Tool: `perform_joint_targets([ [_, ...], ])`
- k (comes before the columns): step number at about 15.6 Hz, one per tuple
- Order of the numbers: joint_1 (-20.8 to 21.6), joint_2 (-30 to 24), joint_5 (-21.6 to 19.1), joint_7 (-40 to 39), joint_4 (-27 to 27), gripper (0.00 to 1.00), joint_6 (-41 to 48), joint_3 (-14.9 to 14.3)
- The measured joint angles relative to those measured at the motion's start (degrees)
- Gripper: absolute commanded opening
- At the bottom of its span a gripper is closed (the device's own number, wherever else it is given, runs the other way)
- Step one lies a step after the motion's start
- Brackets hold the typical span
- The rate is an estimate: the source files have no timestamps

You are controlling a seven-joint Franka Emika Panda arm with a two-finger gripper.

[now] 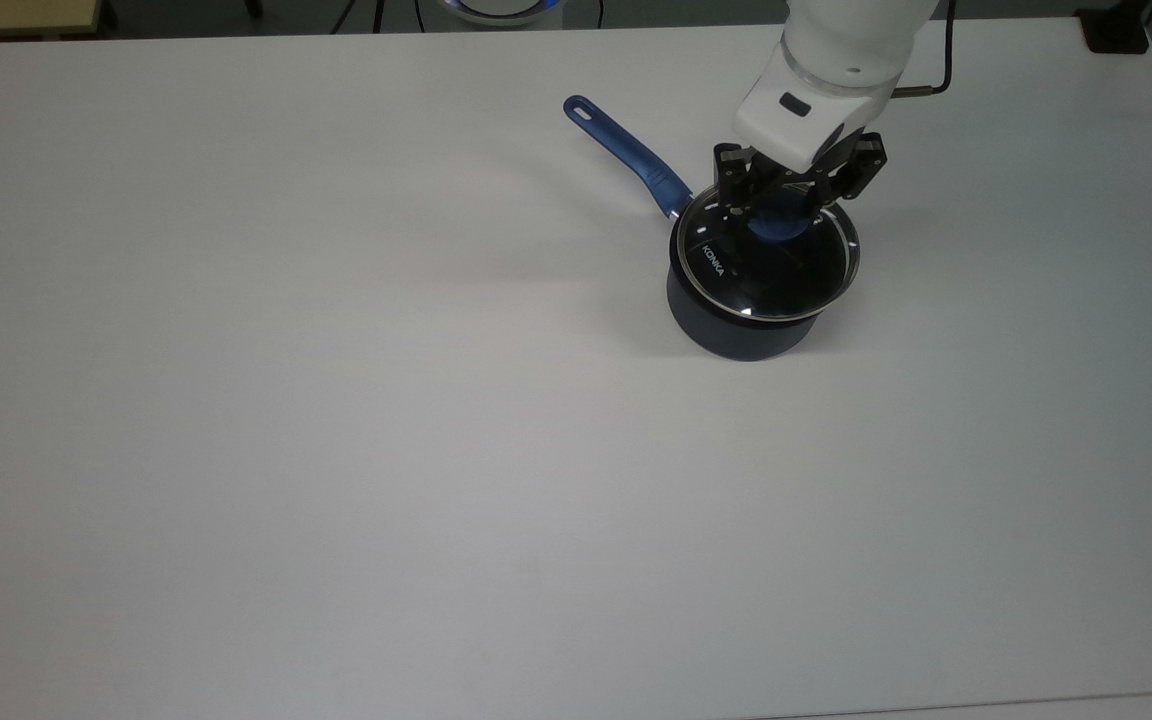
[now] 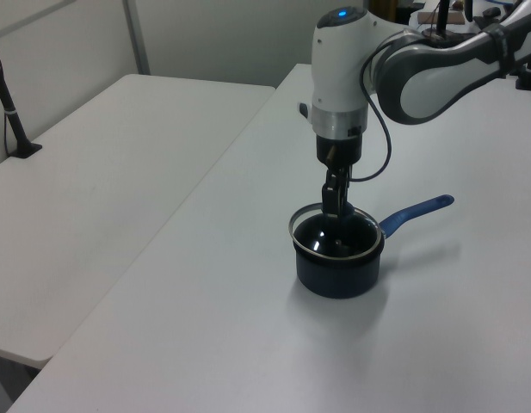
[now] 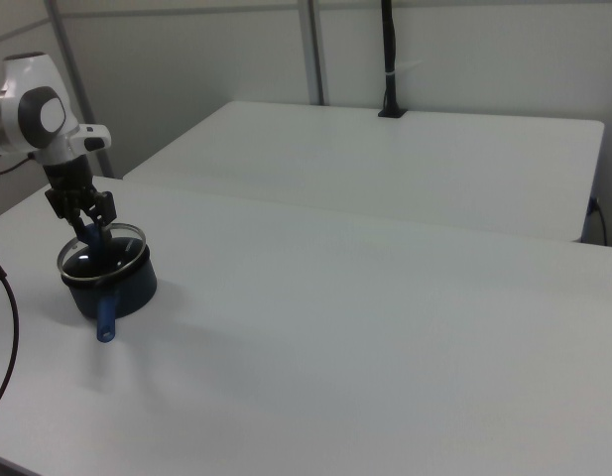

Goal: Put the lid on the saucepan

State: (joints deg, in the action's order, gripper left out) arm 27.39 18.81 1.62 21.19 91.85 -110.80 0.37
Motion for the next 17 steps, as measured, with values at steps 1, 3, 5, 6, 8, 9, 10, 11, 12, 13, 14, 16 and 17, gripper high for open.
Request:
perform_joint_targets([
  [1, 0.1, 0.0, 0.0, 0.0, 0.3, 0.53, 0.0, 0.0],
  [3, 0.3, 0.0, 0.0, 0.1, 1.0, 0.67, 0.0, 0.0],
  [5, 0.3, 0.0, 0.0, 0.2, 1.4, 1.00, 0.0, 0.0],
  [6, 0.2, 0.0, 0.0, 0.2, 1.4, 1.00, -0.1, 0.0],
  [8, 0.2, 0.0, 0.0, 0.5, 1.3, 1.00, -0.1, -0.1],
  [9, 0.1, 0.0, 0.0, 0.6, 1.3, 1.00, -0.1, -0.1],
  [10, 0.0, 0.0, 0.0, 0.6, 1.2, 1.00, -0.1, -0.2],
  [11, 0.0, -0.1, 0.0, 0.7, 0.8, 1.00, -0.1, -0.4],
  [12, -0.2, -0.2, 0.0, 0.7, 0.3, 1.00, -0.1, -0.7],
  [13, -0.3, -0.5, 0.0, 0.7, -0.2, 1.00, -0.1, -1.1],
  [14, -0.6, -1.2, 0.1, 0.7, -0.5, 1.00, 0.0, -1.8],
  [16, -2.2, -3.2, 0.1, -0.2, -0.9, 1.00, 2.5, -2.9],
  [17, -3.4, -4.3, 0.1, -1.3, -1.0, 1.00, 4.4, -3.2],
])
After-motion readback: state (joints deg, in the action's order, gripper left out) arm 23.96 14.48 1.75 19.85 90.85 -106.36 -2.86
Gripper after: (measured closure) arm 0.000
